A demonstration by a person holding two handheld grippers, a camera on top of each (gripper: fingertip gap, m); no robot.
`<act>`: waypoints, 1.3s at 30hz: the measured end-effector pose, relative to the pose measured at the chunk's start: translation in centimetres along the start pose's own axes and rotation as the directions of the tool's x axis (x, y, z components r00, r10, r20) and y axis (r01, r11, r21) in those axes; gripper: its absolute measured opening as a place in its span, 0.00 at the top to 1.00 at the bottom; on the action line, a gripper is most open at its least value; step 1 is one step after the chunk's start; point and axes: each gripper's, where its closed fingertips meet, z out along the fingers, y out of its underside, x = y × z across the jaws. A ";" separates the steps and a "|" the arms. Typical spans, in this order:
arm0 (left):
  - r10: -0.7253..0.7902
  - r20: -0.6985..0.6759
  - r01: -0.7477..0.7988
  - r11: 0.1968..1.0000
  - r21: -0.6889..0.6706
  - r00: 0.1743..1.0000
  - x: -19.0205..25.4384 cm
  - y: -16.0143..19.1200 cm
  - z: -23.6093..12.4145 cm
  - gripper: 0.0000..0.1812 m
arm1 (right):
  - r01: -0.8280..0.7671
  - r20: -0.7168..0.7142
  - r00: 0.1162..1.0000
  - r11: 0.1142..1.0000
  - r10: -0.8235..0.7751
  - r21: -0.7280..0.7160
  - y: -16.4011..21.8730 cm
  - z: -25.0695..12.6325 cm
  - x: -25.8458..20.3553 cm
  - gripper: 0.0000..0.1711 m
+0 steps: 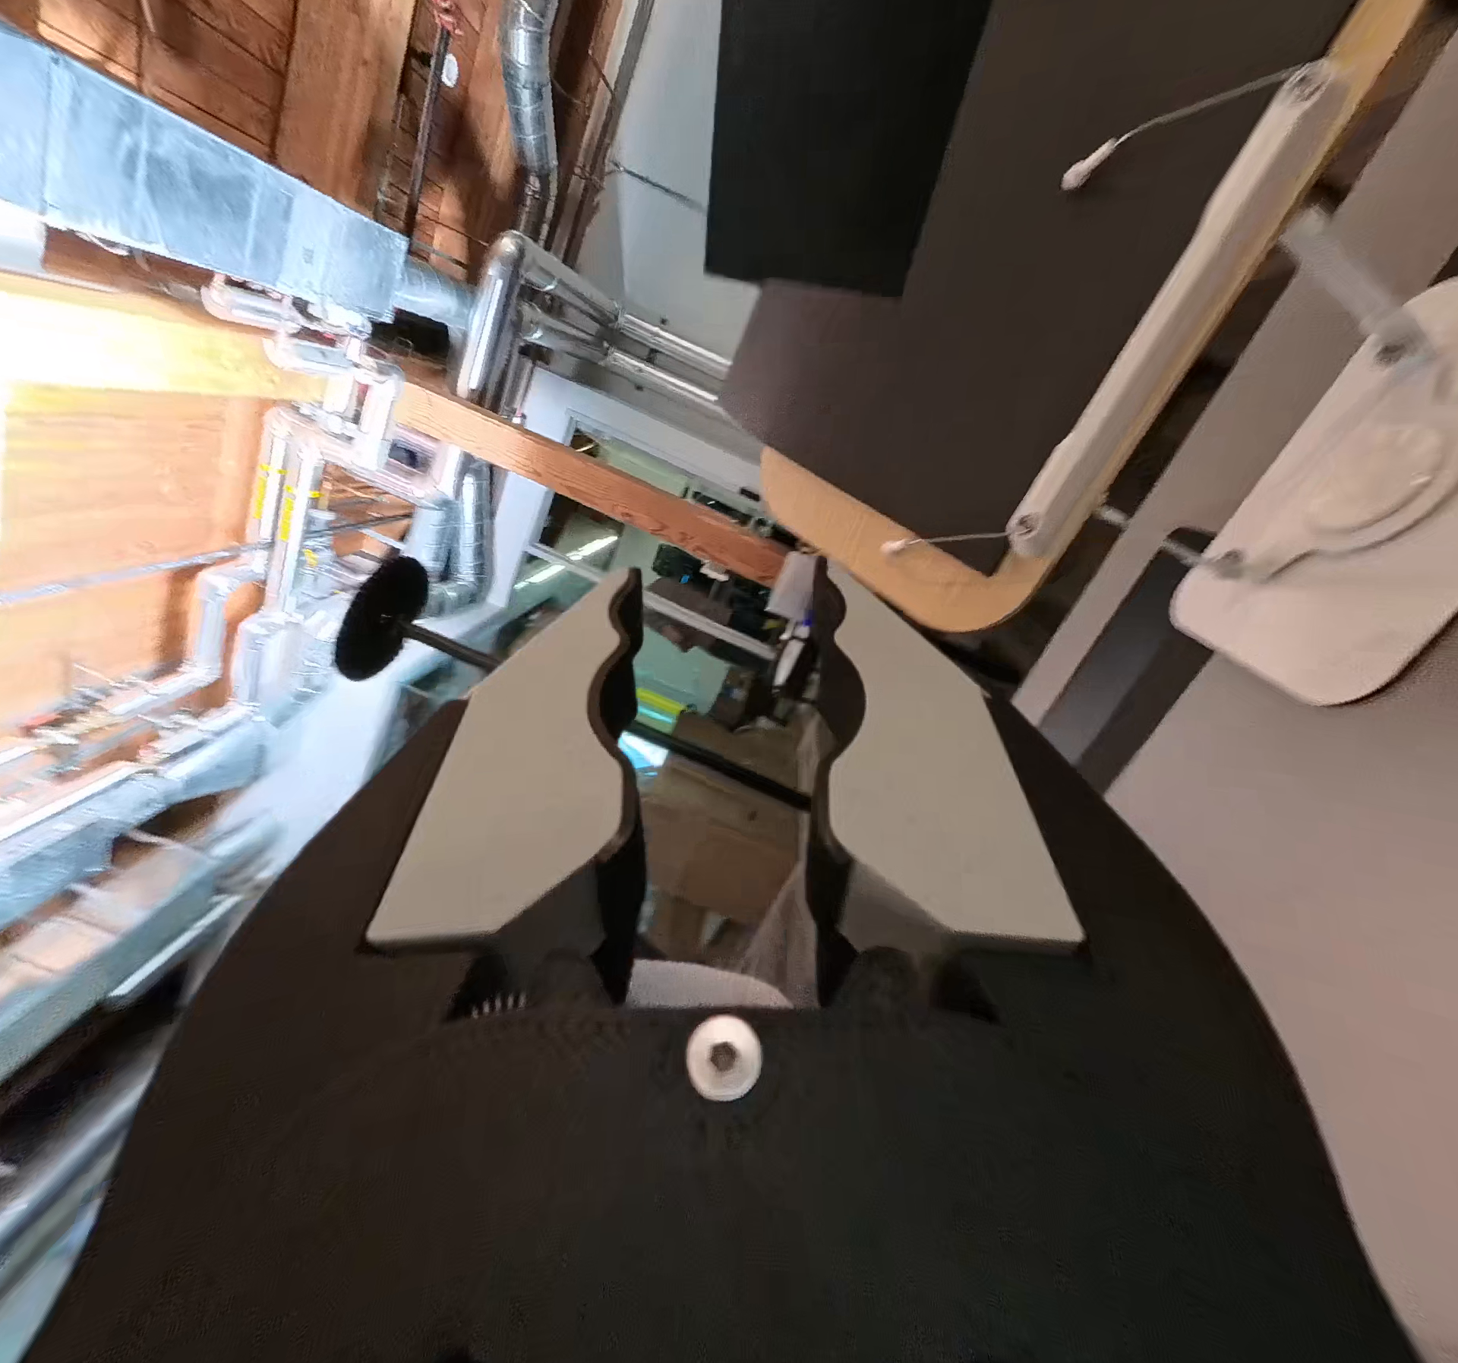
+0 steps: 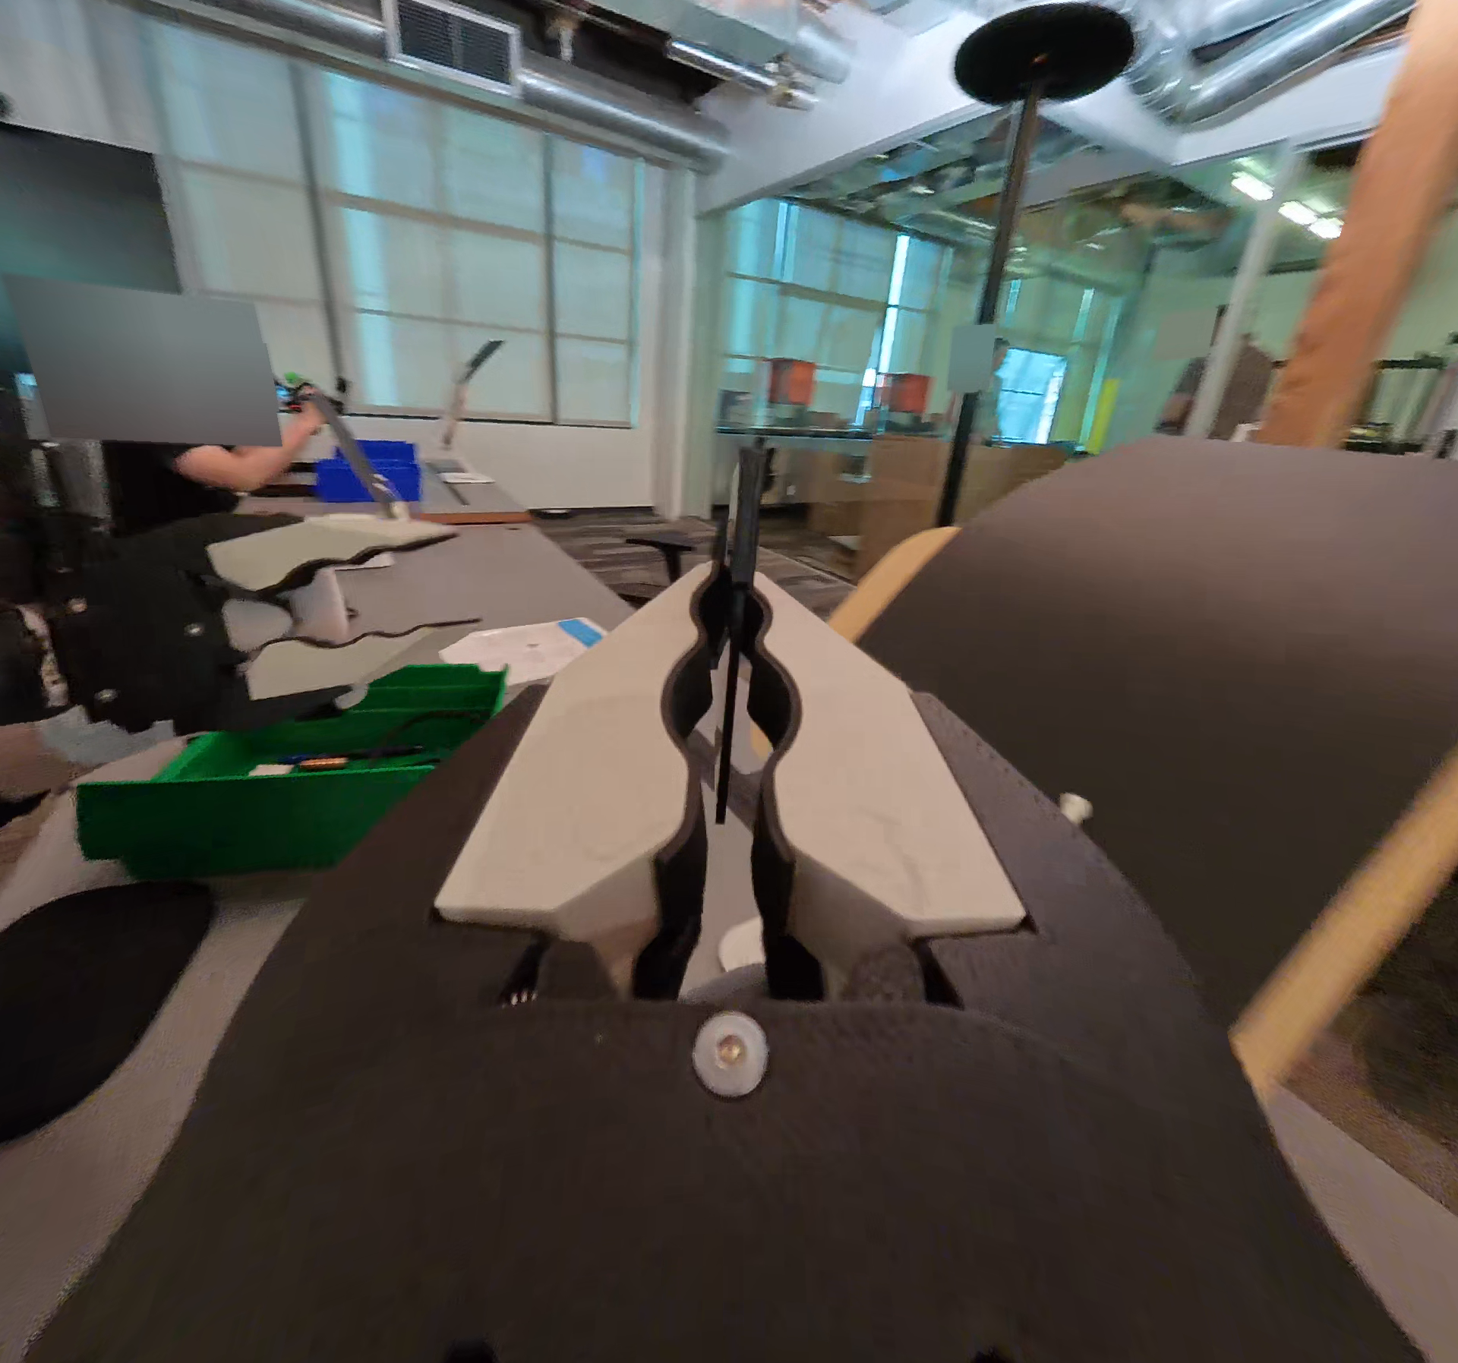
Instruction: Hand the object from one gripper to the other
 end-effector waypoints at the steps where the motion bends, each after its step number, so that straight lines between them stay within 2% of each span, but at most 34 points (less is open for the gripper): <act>1: -0.036 -0.018 0.036 0.999 0.011 0.999 0.9 -0.2 0.0 0.80 | 0.006 -0.029 1.000 1.000 -0.006 -0.001 -0.3 -1.1 0.9 1.00; 3: -0.073 -0.025 0.074 0.997 0.029 0.997 2.4 -0.5 0.4 0.84 | 0.018 -0.093 0.996 1.000 -0.016 0.017 -0.8 -3.1 2.9 1.00; 8: -0.134 -0.084 0.138 0.989 0.043 0.987 5.8 -1.3 1.4 0.82 | 0.042 -0.248 0.968 0.998 -0.027 0.055 -2.4 -8.0 6.5 1.00; 11: -0.188 -0.075 0.194 0.979 0.068 0.979 6.3 -1.8 2.4 0.82 | 0.081 -0.325 0.944 0.994 -0.053 0.075 -3.7 -10.3 7.3 1.00; 14: -0.215 -0.046 0.219 0.969 0.115 0.976 5.8 -2.4 3.3 0.82 | 0.095 -0.343 0.938 0.989 -0.050 0.116 -4.8 -11.2 7.3 1.00; 19: -0.333 0.001 0.329 0.931 0.160 0.943 4.1 -1.5 4.6 0.83 | 0.124 -0.339 0.937 0.987 -0.083 0.102 -4.9 -10.1 7.0 1.00; 26: -0.452 -0.068 0.456 0.873 0.170 0.890 5.3 -0.3 5.7 0.83 | 0.163 -0.331 0.933 0.986 -0.143 0.034 -3.6 -6.5 6.5 1.00; 28: -0.453 -0.084 0.461 0.879 0.123 0.887 6.5 0.7 6.4 0.83 | 0.160 -0.324 0.935 0.987 -0.145 0.019 -3.2 -5.8 6.3 1.00; 31: -0.483 -0.061 0.487 0.864 0.132 0.874 4.7 0.6 6.9 0.84 | 0.162 -0.333 0.929 0.986 -0.163 -0.032 -3.1 -5.9 7.0 1.00; 34: -0.503 -0.064 0.506 0.843 0.182 0.862 1.7 -0.7 8.2 0.83 | 0.207 -0.406 0.882 0.970 -0.241 -0.127 -4.8 -9.1 8.2 1.00; 37: -0.486 -0.017 0.481 0.858 0.182 0.874 -0.5 -0.1 9.5 0.83 | 0.216 -0.530 0.783 0.942 -0.325 -0.258 -5.6 -15.6 9.8 1.00; 39: -0.495 -0.005 0.487 0.853 0.184 0.869 -0.6 0.9 9.5 0.83 | 0.173 -0.618 0.714 0.939 -0.328 -0.297 -5.6 -20.7 10.6 1.00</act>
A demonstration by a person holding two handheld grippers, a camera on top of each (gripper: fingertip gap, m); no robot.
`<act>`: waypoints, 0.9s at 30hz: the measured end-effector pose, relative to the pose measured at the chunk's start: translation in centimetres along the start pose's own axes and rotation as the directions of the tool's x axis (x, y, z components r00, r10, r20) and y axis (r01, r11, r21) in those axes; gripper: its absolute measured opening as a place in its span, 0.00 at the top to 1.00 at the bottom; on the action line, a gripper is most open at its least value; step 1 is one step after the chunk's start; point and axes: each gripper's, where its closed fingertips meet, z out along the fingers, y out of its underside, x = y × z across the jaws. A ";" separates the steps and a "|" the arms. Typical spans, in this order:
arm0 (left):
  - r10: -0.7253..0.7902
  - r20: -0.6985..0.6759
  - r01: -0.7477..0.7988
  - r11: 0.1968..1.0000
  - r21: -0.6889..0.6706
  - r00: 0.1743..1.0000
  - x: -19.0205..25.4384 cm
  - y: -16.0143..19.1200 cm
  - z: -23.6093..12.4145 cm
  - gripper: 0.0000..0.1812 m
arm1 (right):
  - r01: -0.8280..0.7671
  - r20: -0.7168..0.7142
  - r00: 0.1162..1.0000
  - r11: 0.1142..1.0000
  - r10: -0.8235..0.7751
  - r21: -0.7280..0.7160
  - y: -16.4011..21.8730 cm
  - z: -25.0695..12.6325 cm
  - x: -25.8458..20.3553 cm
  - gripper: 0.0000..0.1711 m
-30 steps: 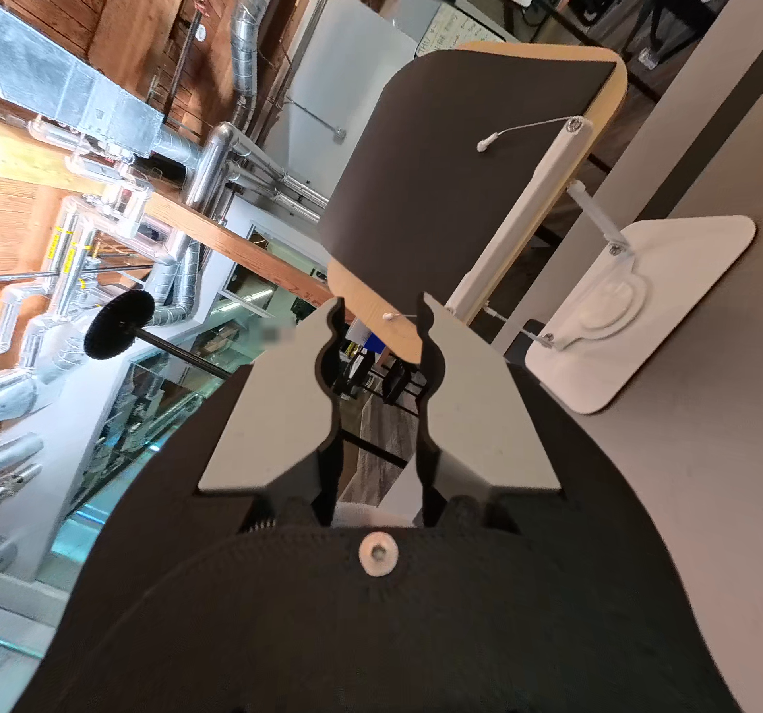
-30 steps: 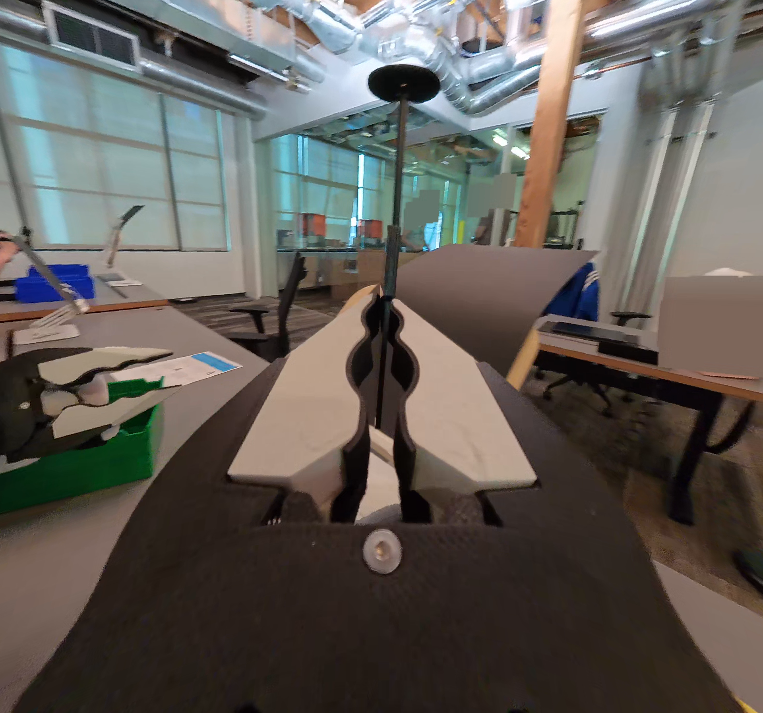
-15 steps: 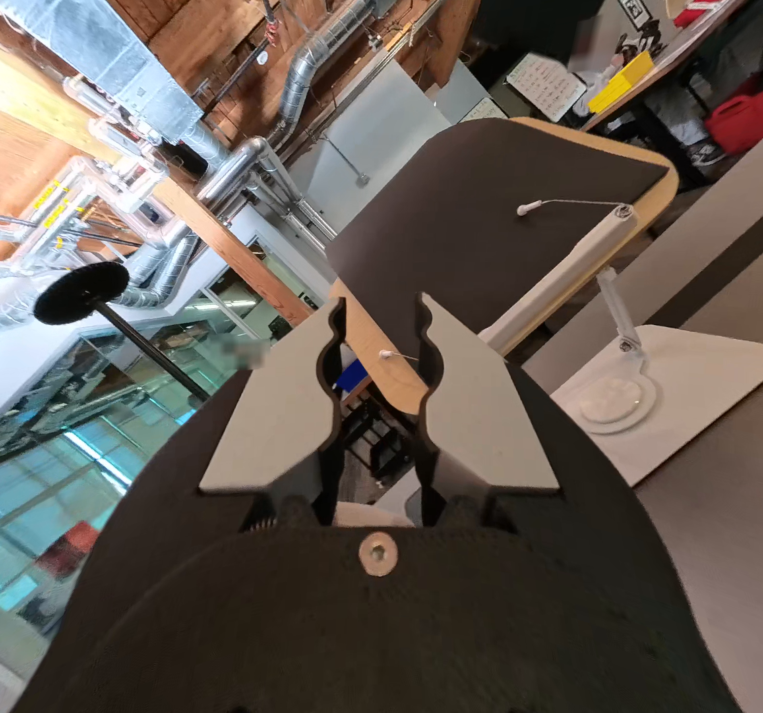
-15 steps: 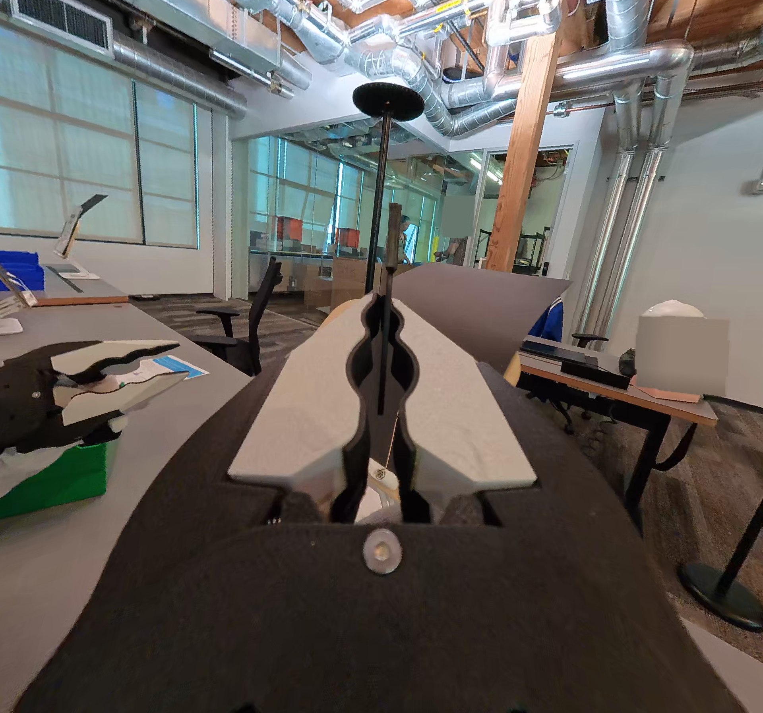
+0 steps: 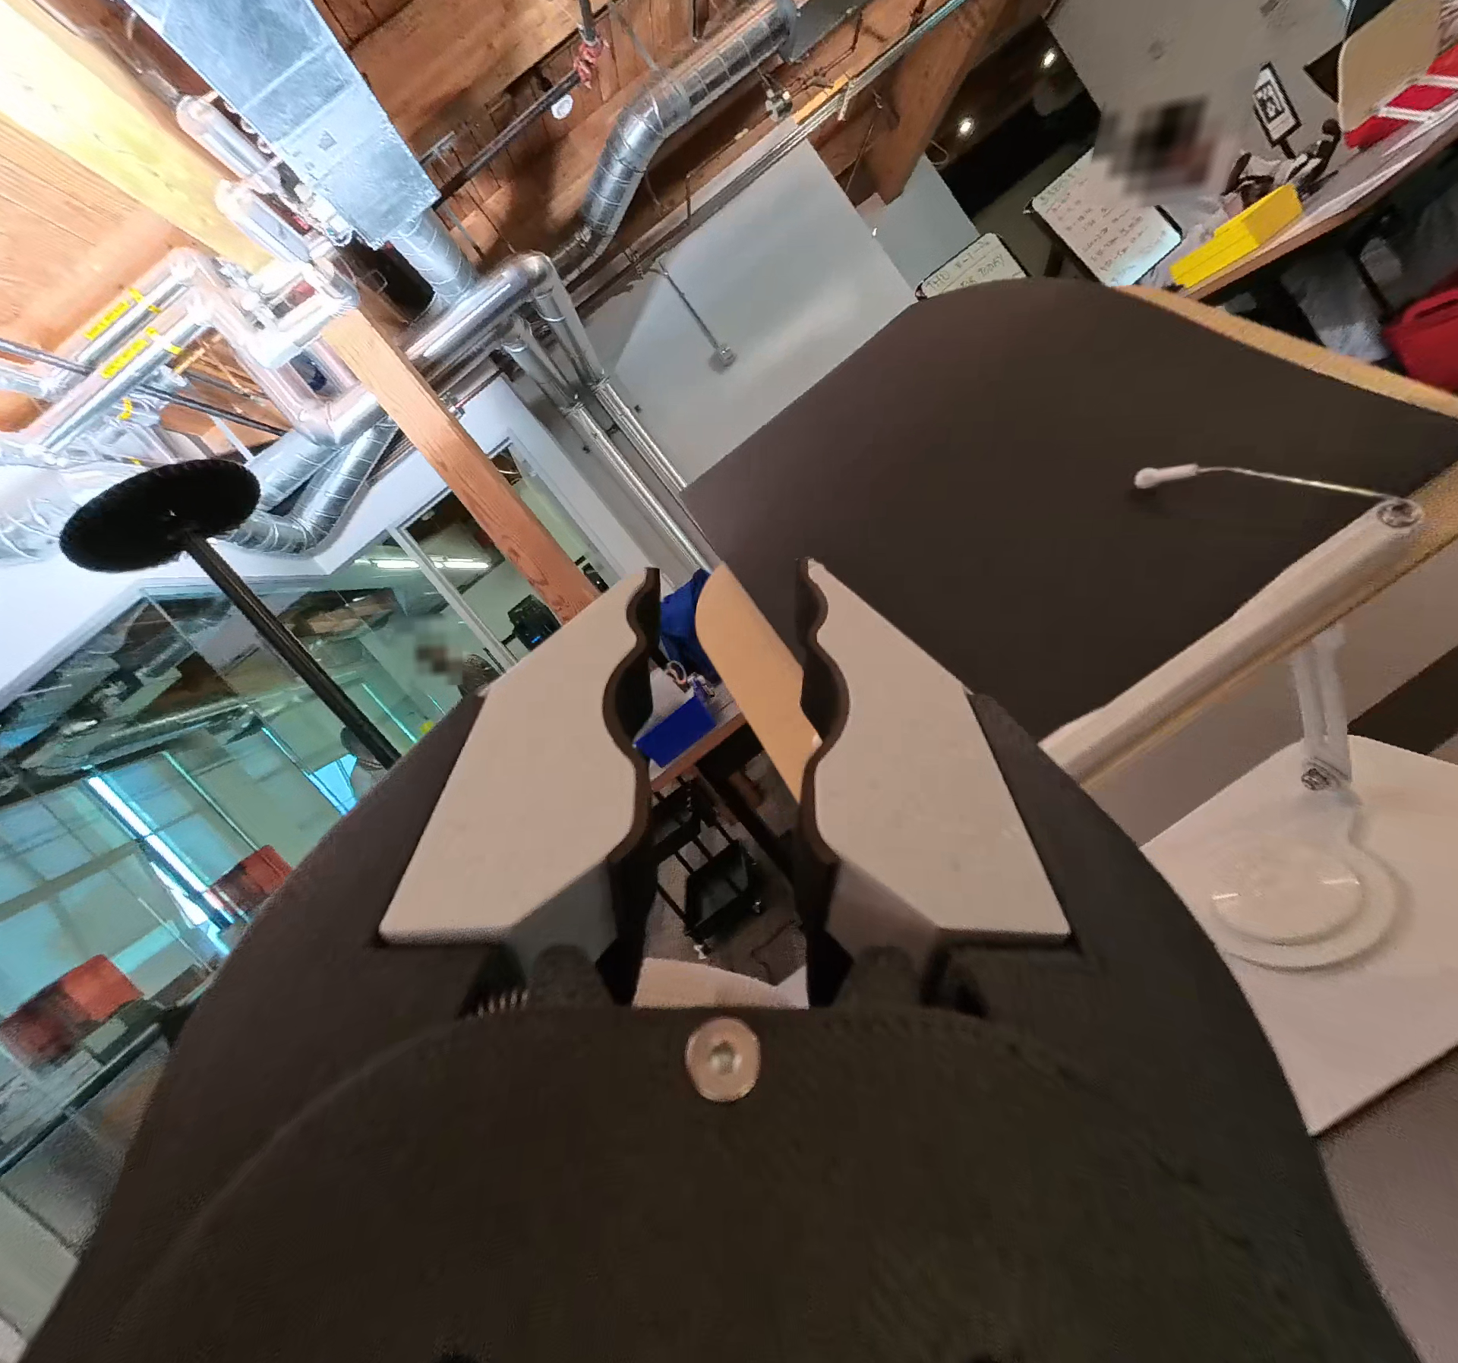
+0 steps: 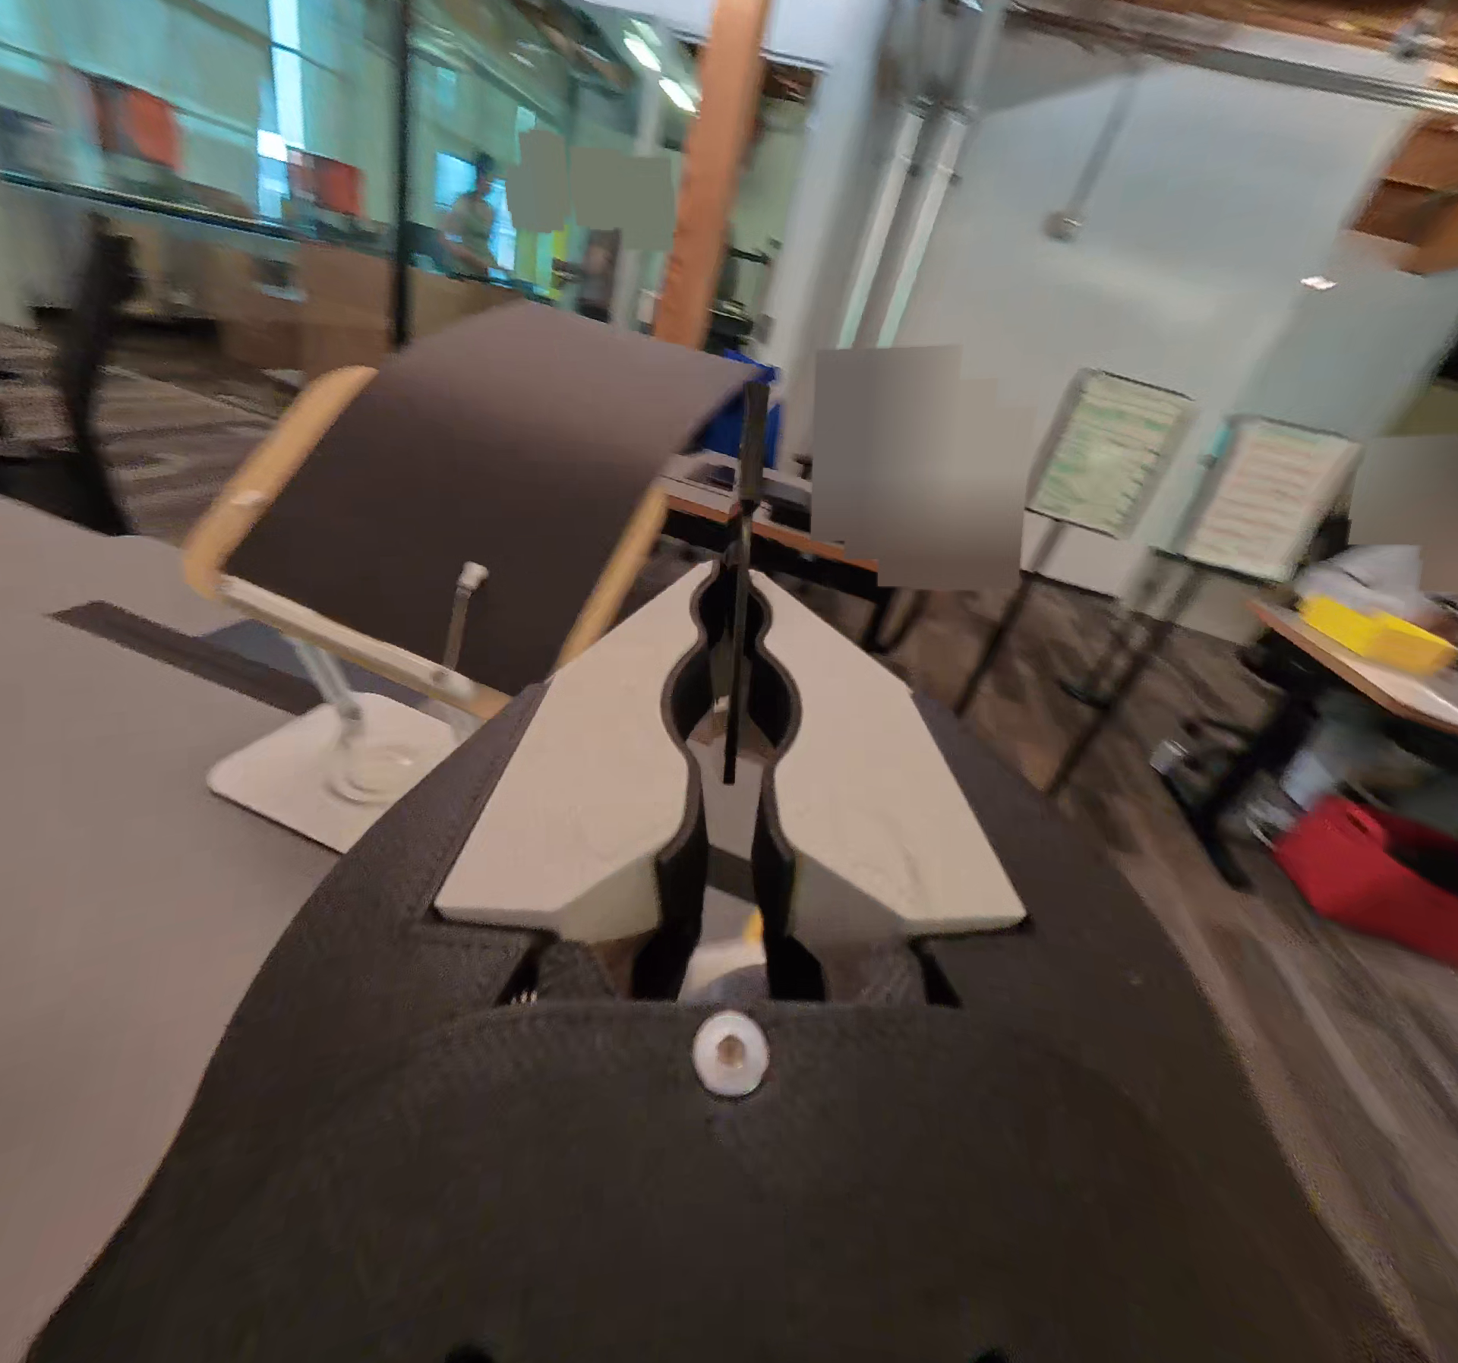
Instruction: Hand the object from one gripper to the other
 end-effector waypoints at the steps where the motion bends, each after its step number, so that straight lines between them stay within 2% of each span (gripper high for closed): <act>1: -0.017 0.006 0.017 1.000 -0.005 1.000 -0.1 0.8 -0.2 0.83 | -0.002 -0.064 0.998 1.000 0.001 -0.018 0.8 -1.7 1.8 1.00; 3: -0.075 0.005 0.075 0.997 -0.028 0.997 0.3 2.7 -0.2 0.83 | 0.023 -0.168 0.985 0.997 -0.035 -0.074 3.2 -4.5 4.5 1.00; 4: -0.078 -0.028 0.077 0.995 -0.056 0.997 1.0 3.5 0.1 0.83 | 0.023 -0.214 0.976 0.996 -0.042 -0.092 4.6 -5.5 5.7 1.00; 6: -0.043 -0.011 0.042 0.996 -0.072 0.999 1.0 3.9 0.3 0.82 | -0.011 -0.252 0.968 0.995 -0.015 -0.102 7.6 -6.4 7.4 1.00; 11: -0.044 -0.050 0.041 0.997 -0.067 0.998 2.2 3.6 0.5 0.83 | -0.103 -0.300 0.951 0.990 0.070 -0.096 13.6 -6.0 11.0 1.00; 16: -0.038 -0.067 0.033 0.997 -0.073 0.997 2.4 3.9 0.4 0.83 | -0.188 -0.366 0.913 0.982 0.179 0.011 18.7 -5.4 13.7 1.00; 18: -0.049 -0.070 0.043 0.996 -0.080 0.996 2.4 4.2 0.4 0.83 | -0.265 -0.354 0.895 0.962 0.273 0.070 19.0 -5.8 13.9 1.00; 21: -0.045 -0.084 0.038 0.995 -0.093 0.995 2.8 4.8 0.6 0.82 | -0.195 -0.370 0.911 0.981 0.182 0.004 18.9 -6.7 13.2 1.00; 27: -0.019 -0.111 0.009 0.996 -0.094 0.994 3.6 4.9 0.6 0.83 | -0.183 -0.377 0.918 0.975 0.122 -0.129 20.5 -10.1 10.7 1.00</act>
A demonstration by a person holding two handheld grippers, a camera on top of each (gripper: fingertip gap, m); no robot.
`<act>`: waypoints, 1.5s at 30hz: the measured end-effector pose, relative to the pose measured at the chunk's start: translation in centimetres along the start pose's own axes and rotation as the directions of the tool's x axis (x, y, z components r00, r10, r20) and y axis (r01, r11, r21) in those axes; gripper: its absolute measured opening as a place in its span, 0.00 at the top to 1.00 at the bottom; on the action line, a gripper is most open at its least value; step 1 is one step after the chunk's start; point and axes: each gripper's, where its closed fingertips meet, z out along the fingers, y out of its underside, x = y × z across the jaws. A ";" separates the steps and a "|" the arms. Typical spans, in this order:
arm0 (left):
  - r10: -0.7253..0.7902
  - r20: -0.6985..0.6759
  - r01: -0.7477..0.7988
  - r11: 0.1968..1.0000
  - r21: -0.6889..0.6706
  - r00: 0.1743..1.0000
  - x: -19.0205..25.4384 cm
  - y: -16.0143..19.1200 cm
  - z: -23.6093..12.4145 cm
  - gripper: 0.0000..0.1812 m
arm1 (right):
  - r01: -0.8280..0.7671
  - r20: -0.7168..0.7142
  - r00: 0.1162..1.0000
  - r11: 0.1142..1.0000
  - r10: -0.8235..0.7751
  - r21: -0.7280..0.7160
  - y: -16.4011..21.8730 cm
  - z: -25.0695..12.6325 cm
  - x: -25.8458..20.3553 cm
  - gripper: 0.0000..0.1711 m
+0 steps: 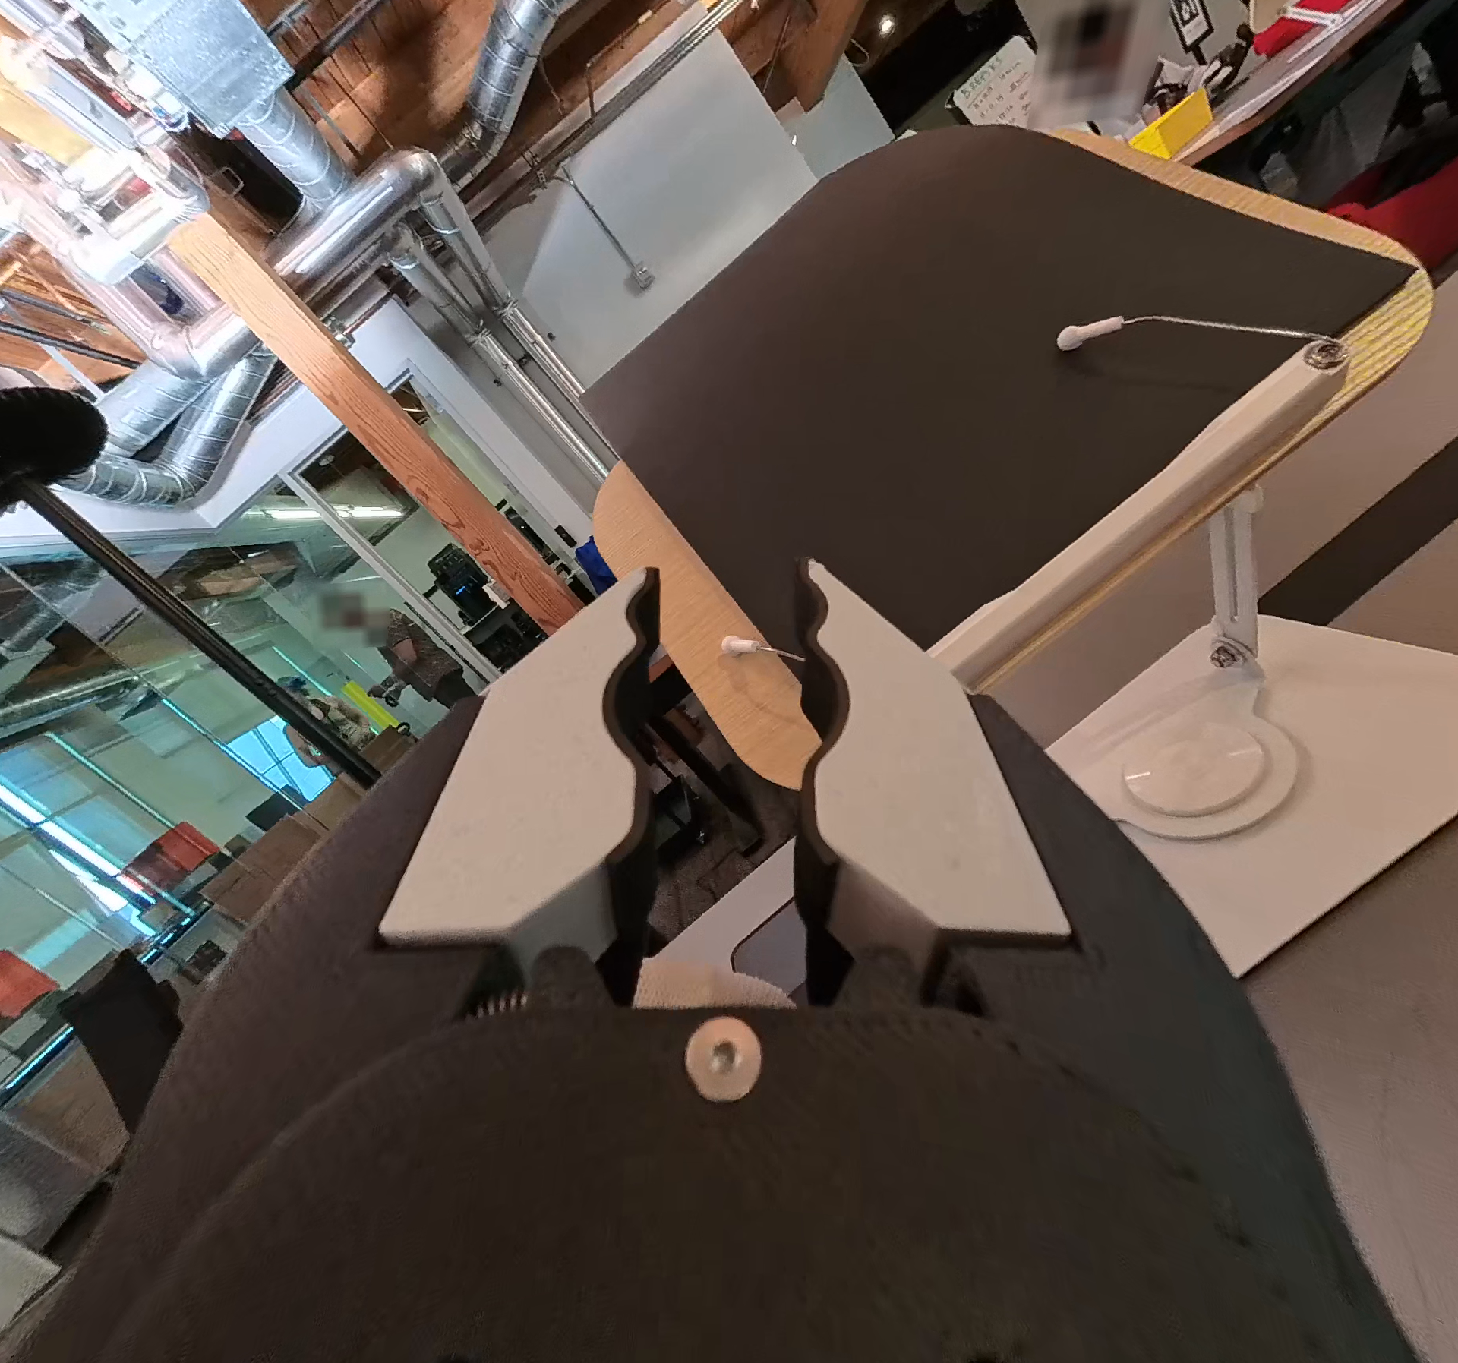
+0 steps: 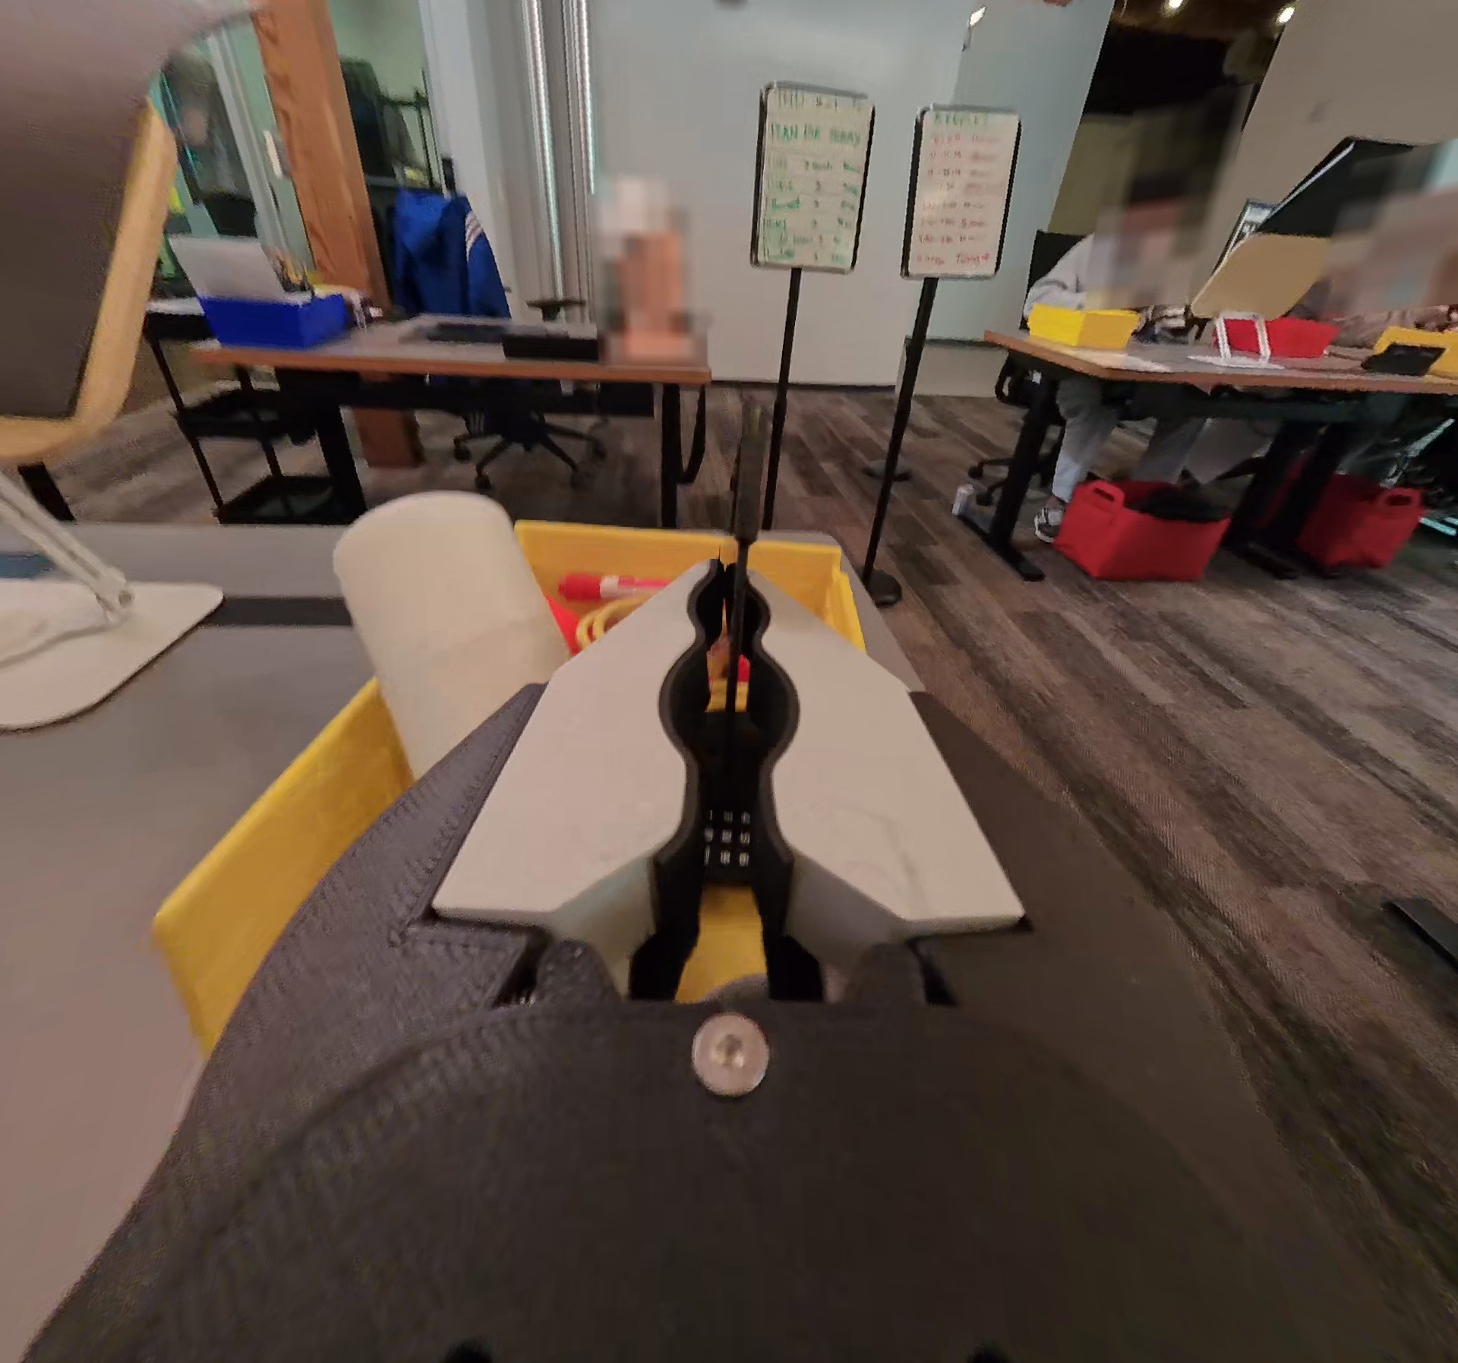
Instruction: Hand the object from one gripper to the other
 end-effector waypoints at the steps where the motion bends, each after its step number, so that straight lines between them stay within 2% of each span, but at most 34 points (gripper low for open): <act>1: -0.003 -0.004 0.003 1.000 0.002 1.000 0.0 -0.1 0.0 0.82 | 0.004 0.008 1.000 1.000 -0.004 -0.027 0.7 -0.7 -0.2 1.00; 6: 0.005 -0.024 -0.005 1.000 -0.001 1.000 0.6 0.0 0.0 0.82 | 0.045 0.034 0.999 0.974 -0.038 -0.220 5.7 -3.1 -0.9 1.00; 9: 0.020 -0.043 -0.020 1.000 -0.006 0.999 1.1 0.0 0.0 0.83 | 0.148 0.076 0.989 0.906 -0.129 -0.396 10.1 -3.3 -1.5 1.00; 12: 0.034 -0.052 -0.035 0.999 -0.010 0.998 1.4 0.1 0.0 0.82 | 0.168 0.084 0.986 0.904 -0.147 -0.392 10.0 -2.9 -1.7 1.00; 16: 0.028 -0.050 -0.029 0.999 -0.014 0.998 1.2 0.4 0.0 0.82 | 0.150 0.059 0.989 0.948 -0.139 -0.279 6.3 -2.6 -1.1 1.00; 21: 0.025 -0.058 -0.027 0.999 -0.029 0.998 1.5 1.1 0.2 0.83 | 0.242 0.003 0.970 0.963 -0.243 -0.118 1.8 -1.3 -0.4 1.00; 23: 0.036 -0.062 -0.038 0.999 -0.032 0.997 1.7 1.2 0.3 0.82 | 0.281 -0.011 0.959 0.954 -0.284 -0.105 1.2 -0.6 -0.2 1.00; 26: 0.044 -0.065 -0.046 0.998 -0.033 0.997 1.9 1.2 0.3 0.82 | 0.333 -0.001 0.941 0.930 -0.338 -0.156 2.7 0.8 0.1 1.00; 29: 0.043 -0.066 -0.046 0.998 -0.038 0.997 1.9 1.4 0.3 0.82 | 0.408 0.066 0.908 0.840 -0.413 -0.358 8.0 1.9 0.4 1.00; 31: 0.044 -0.066 -0.047 0.998 -0.042 0.997 1.8 1.6 0.3 0.82 | 0.470 0.078 0.865 0.745 -0.496 -0.473 10.9 1.8 1.0 0.95; 33: 0.041 -0.066 -0.044 0.998 -0.044 0.997 1.8 1.7 0.4 0.82 | 0.497 0.108 0.838 0.668 -0.535 -0.554 12.7 1.4 1.1 0.76; 36: 0.045 -0.070 -0.048 0.998 -0.047 0.997 1.8 1.8 0.4 0.82 | 0.464 0.134 0.873 0.714 -0.469 -0.524 11.8 1.2 -0.3 0.78; 40: 0.045 -0.075 -0.049 0.998 -0.049 0.996 1.9 1.9 0.4 0.82 | 0.400 0.181 0.915 0.752 -0.361 -0.523 10.5 0.0 -1.2 0.66; 42: 0.042 -0.080 -0.046 0.998 -0.051 0.996 2.0 1.9 0.4 0.82 | 0.377 0.246 0.926 0.733 -0.287 -0.567 11.1 -0.8 -2.0 0.55; 45: 0.043 -0.080 -0.047 0.998 -0.049 0.996 1.9 1.8 0.4 0.82 | 0.372 0.241 0.926 0.811 -0.291 -0.451 7.1 -1.0 -3.8 0.60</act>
